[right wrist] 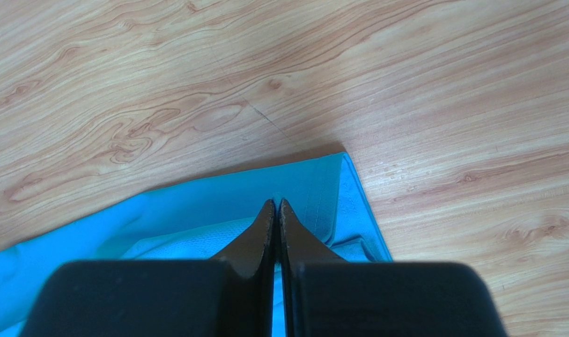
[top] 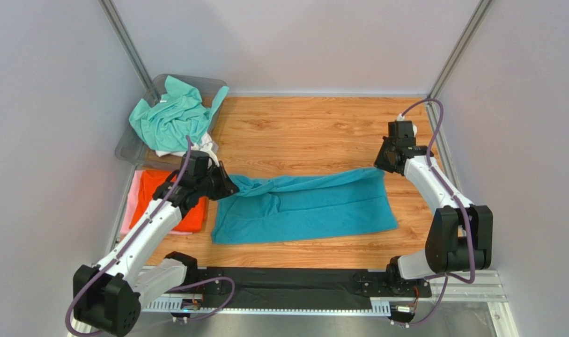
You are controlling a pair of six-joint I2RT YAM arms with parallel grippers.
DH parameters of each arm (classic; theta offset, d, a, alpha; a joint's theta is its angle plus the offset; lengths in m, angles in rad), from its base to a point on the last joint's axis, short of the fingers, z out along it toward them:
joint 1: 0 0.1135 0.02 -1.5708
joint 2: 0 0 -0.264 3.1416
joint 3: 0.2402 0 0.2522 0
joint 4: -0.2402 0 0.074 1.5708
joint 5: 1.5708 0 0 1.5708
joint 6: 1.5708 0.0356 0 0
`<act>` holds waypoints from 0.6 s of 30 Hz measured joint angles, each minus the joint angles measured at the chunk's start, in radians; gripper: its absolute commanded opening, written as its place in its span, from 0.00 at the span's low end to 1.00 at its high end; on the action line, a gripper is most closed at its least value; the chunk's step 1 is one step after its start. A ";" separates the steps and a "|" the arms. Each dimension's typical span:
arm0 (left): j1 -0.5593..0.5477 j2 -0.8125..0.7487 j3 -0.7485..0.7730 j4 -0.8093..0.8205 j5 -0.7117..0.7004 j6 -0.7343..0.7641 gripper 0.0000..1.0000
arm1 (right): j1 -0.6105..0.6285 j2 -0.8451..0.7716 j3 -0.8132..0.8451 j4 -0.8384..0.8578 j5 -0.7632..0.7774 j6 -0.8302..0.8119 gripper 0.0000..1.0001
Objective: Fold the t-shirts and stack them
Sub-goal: Fold the tshirt
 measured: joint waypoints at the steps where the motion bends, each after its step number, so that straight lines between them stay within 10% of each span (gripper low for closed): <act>1: -0.001 -0.014 -0.019 -0.002 0.000 -0.003 0.00 | 0.000 0.000 -0.001 0.000 -0.002 0.000 0.00; 18: -0.007 -0.169 -0.294 -0.025 0.035 -0.061 0.18 | 0.000 -0.013 -0.156 -0.002 0.005 0.012 0.11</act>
